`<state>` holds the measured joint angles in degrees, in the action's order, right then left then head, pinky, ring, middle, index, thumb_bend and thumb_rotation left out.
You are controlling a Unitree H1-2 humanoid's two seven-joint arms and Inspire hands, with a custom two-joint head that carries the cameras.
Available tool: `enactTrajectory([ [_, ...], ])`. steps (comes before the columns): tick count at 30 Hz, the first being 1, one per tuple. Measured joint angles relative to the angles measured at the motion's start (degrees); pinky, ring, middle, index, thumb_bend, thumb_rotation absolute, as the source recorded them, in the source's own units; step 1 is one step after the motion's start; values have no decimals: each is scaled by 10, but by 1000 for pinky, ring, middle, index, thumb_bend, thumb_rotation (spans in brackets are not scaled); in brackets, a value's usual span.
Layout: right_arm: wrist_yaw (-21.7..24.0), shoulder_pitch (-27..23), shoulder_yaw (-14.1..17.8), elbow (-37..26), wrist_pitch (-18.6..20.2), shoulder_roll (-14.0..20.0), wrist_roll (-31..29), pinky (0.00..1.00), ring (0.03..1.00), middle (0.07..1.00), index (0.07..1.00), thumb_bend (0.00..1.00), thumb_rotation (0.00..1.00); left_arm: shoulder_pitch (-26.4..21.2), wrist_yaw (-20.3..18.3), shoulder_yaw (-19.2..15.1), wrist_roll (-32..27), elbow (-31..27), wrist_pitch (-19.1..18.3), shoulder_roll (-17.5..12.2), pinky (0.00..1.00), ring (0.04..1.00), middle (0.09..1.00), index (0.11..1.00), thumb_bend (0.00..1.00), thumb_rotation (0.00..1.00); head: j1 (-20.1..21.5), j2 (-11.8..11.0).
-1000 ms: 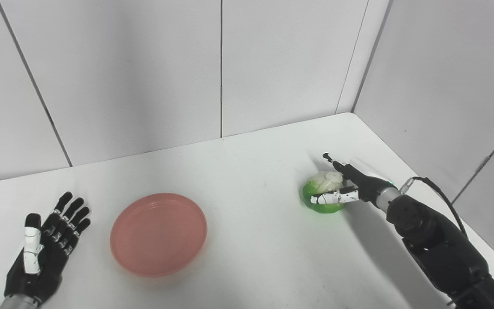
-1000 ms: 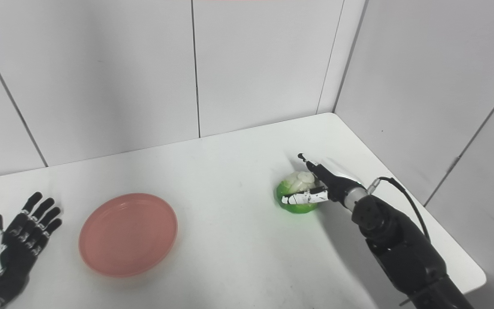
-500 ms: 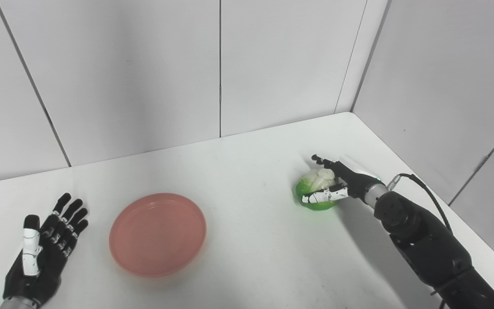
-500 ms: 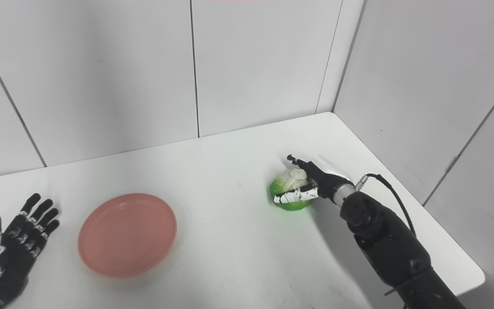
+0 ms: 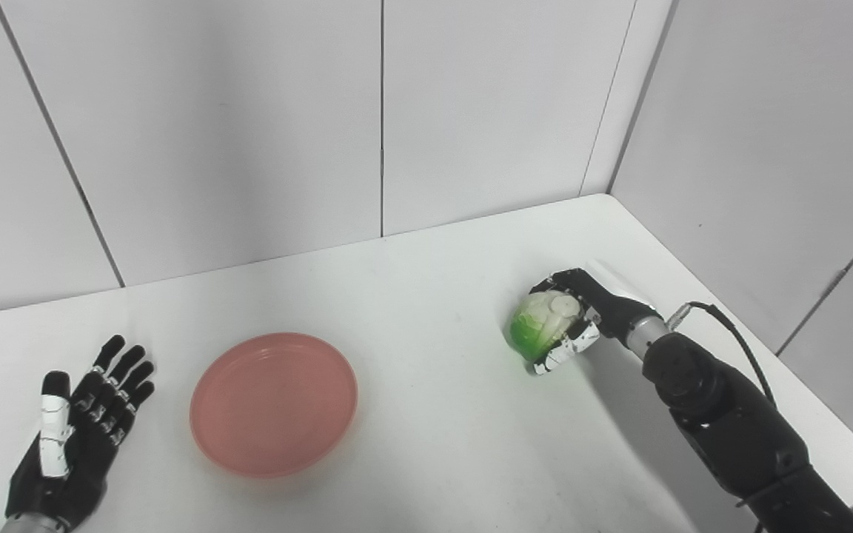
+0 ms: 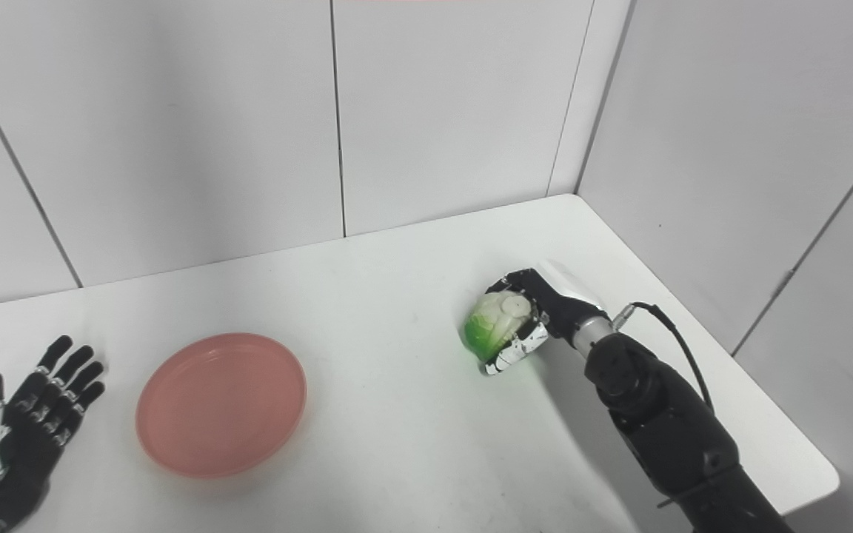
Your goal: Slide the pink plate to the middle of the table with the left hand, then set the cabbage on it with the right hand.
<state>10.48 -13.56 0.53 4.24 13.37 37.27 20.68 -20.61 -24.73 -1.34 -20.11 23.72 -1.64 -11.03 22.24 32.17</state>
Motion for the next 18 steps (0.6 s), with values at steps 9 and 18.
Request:
enactTrajectory([
  [9, -15, 0, 2, -2, 0, -13, 5, 447, 443, 472, 497, 522, 0, -1, 0, 2, 0, 1, 0, 0, 992, 970, 972, 974, 889, 973, -13, -4],
  [18, 21, -4, -6, -48, 2, -1, 7, 468, 451, 467, 499, 521, 0, 2, 23, 6, 15, -9, 0, 9, 979, 970, 969, 974, 892, 978, -48, -12],
])
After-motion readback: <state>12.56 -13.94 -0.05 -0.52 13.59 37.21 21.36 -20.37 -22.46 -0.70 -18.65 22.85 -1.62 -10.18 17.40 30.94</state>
